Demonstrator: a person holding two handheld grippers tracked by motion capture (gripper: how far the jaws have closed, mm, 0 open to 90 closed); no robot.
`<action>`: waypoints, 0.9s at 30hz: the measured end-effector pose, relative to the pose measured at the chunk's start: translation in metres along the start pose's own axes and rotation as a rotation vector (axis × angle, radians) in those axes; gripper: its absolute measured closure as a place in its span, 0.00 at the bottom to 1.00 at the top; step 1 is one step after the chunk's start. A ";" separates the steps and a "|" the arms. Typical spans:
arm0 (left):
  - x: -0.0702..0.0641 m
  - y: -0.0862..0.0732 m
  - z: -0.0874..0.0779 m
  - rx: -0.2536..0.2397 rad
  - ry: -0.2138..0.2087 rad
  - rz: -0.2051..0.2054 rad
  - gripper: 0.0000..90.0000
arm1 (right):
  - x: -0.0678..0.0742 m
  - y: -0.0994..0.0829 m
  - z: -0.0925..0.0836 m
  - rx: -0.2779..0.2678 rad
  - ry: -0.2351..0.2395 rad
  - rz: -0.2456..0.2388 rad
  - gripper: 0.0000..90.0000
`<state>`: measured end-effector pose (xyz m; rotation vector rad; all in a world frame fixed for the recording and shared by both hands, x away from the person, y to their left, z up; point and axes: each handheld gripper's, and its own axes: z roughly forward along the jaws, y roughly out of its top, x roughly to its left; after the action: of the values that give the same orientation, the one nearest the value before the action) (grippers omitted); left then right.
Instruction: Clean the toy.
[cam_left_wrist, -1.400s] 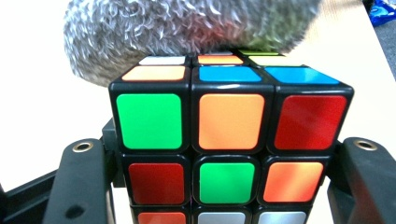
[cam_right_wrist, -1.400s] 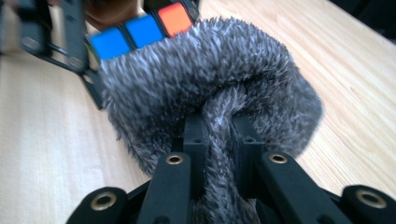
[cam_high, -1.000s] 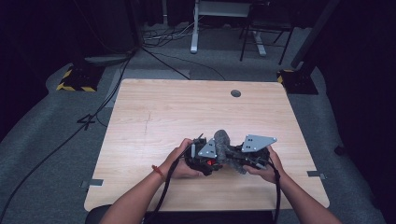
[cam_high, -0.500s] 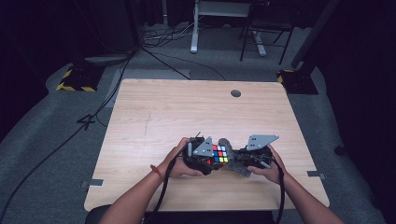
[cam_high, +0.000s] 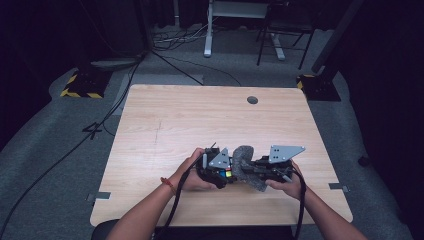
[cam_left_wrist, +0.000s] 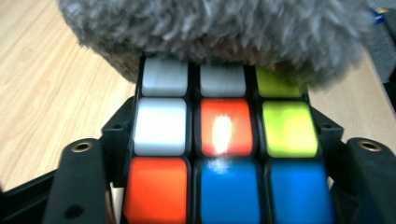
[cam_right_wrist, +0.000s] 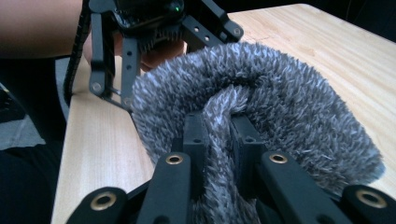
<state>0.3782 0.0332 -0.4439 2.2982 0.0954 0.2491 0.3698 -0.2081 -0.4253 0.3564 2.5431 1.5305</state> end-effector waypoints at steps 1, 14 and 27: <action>0.000 0.000 0.000 -0.003 0.004 -0.001 0.37 | 0.001 0.001 0.001 0.010 -0.011 -0.015 0.89; 0.001 0.003 -0.010 -0.027 0.030 0.000 0.37 | -0.008 -0.012 0.006 0.100 -0.023 0.017 0.89; -0.003 0.004 -0.001 -0.016 0.001 0.005 0.37 | -0.006 0.002 0.001 0.039 -0.056 0.022 0.89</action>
<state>0.3745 0.0307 -0.4404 2.2828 0.0883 0.2531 0.3762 -0.2076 -0.4242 0.4278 2.5372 1.4584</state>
